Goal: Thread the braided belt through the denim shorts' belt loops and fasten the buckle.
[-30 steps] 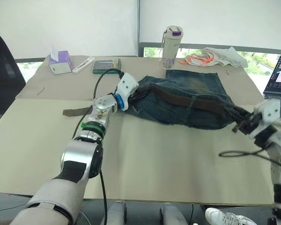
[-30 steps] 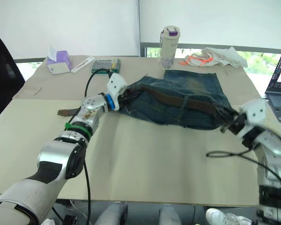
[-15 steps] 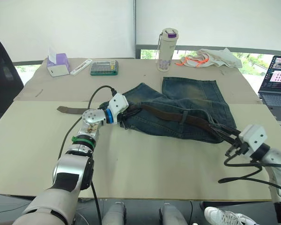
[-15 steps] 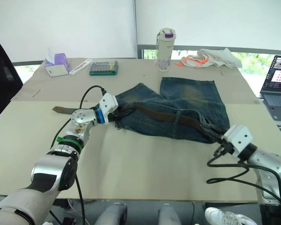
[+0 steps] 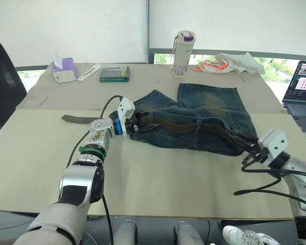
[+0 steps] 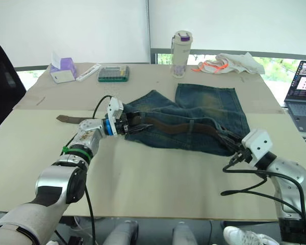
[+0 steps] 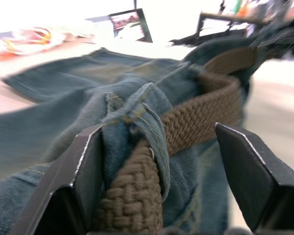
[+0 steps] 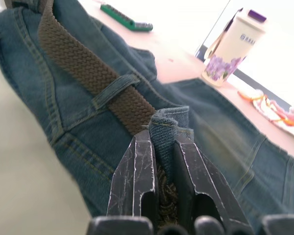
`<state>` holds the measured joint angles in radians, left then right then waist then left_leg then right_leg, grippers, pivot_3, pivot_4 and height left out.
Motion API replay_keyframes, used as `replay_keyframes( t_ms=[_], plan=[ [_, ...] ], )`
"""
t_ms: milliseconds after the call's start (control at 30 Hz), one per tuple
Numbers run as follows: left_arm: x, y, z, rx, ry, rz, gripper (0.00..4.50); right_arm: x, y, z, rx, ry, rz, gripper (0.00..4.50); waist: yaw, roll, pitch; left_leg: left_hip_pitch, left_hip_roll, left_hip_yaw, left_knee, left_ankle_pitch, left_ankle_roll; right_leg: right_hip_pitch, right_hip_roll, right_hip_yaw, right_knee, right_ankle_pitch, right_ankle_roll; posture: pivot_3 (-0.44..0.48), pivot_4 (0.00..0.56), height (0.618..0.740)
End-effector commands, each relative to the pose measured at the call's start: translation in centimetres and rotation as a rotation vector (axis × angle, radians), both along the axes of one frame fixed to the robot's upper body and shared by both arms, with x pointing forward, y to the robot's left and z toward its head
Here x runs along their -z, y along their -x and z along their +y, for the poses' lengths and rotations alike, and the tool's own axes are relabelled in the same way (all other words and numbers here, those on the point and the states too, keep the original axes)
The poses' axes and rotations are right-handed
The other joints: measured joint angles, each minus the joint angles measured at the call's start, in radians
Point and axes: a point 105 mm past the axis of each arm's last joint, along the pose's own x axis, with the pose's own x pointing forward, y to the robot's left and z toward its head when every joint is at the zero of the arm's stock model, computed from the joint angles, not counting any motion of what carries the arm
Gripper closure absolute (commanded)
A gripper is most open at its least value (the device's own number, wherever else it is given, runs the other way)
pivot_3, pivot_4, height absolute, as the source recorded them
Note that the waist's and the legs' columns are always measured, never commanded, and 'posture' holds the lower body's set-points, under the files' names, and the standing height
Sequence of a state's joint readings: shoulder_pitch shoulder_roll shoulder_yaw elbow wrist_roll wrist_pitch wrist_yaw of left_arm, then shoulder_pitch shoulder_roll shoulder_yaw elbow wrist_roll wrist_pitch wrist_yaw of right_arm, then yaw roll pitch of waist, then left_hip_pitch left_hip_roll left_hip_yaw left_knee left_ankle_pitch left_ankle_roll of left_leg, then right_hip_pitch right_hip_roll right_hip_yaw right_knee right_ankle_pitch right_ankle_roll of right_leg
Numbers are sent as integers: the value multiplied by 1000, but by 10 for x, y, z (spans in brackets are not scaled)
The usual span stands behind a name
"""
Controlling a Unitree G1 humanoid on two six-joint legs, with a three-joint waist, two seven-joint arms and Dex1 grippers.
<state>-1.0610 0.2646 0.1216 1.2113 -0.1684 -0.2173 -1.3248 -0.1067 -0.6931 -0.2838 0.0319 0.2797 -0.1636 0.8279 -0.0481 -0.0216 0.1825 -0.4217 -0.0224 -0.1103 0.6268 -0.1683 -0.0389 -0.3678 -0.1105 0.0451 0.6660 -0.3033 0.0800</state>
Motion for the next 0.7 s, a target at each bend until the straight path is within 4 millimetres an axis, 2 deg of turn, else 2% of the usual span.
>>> replay_keyframes(
  t_ms=[33,367,467,600,667,700],
  plan=[
    [-18,-2,-2,20,35,-19,1380,-17,2,2,-7,4,-55,4414,0,0,0,0,0,0,0,0,0,0,0,0,0,0,0,0,150,740],
    [-28,-6,-1,-24,77,-74,4500,-17,2,-2,3,-1,-44,4415,1,0,0,0,0,0,0,0,0,0,0,0,0,0,0,0,150,740],
    [-26,-6,0,-38,55,-91,4500,-18,0,-2,6,-11,-37,4415,1,0,0,0,0,0,0,0,0,0,0,0,0,0,0,0,150,740],
    [-24,-19,0,-172,-34,-185,4500,-17,-9,1,1,-15,-27,4415,0,0,0,0,0,0,0,0,0,0,0,0,0,0,0,0,150,740],
    [-30,-31,-1,-285,-57,-218,4500,-18,-22,3,6,-28,-27,4415,-1,0,0,0,0,0,0,0,0,0,0,0,0,0,0,0,150,740],
    [-40,-39,-2,-353,-43,-235,4500,-22,-35,4,18,-38,-44,4415,-4,-1,1,0,0,0,1,0,0,0,0,0,0,0,0,0,150,740]
  ],
)
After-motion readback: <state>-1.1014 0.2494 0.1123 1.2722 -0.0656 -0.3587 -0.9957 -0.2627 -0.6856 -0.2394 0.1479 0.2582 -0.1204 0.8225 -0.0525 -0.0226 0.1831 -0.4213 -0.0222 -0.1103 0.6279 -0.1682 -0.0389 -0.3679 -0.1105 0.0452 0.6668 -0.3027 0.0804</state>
